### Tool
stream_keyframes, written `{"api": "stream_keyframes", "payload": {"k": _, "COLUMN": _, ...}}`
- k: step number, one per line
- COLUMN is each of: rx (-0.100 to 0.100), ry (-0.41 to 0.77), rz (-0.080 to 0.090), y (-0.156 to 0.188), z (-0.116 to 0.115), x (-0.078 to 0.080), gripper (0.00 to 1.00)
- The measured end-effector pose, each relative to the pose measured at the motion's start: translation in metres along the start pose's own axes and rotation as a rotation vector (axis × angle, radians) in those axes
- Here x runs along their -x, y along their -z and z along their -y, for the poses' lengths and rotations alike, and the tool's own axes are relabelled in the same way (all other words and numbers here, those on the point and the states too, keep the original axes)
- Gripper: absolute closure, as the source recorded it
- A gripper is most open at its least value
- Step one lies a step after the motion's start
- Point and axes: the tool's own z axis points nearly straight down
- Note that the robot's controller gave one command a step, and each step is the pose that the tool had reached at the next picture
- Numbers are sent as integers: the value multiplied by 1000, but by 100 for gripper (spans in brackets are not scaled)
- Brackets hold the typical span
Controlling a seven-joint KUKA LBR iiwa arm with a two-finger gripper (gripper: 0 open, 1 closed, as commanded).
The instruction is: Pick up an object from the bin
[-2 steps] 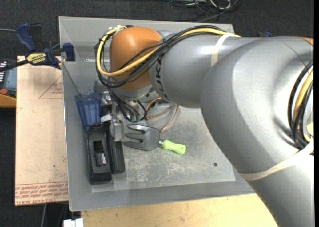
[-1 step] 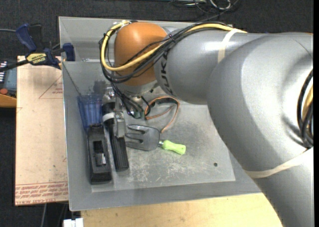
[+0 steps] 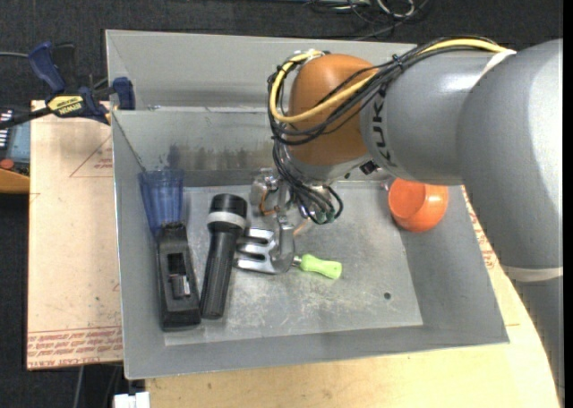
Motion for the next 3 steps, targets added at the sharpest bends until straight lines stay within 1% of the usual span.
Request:
{"api": "stream_keyframes", "payload": {"k": 1, "rx": 2, "ry": -107, "rz": 14, "y": -31, "z": -86, "x": 28, "gripper": 0}}
{"api": "stream_keyframes", "payload": {"k": 2, "rx": -3, "ry": 14, "rz": 4, "y": -30, "z": -70, "x": -19, "gripper": 100}}
{"api": "stream_keyframes", "payload": {"k": 3, "rx": -3, "ry": 13, "rz": 4, "y": -30, "z": -70, "x": -19, "gripper": 100}}
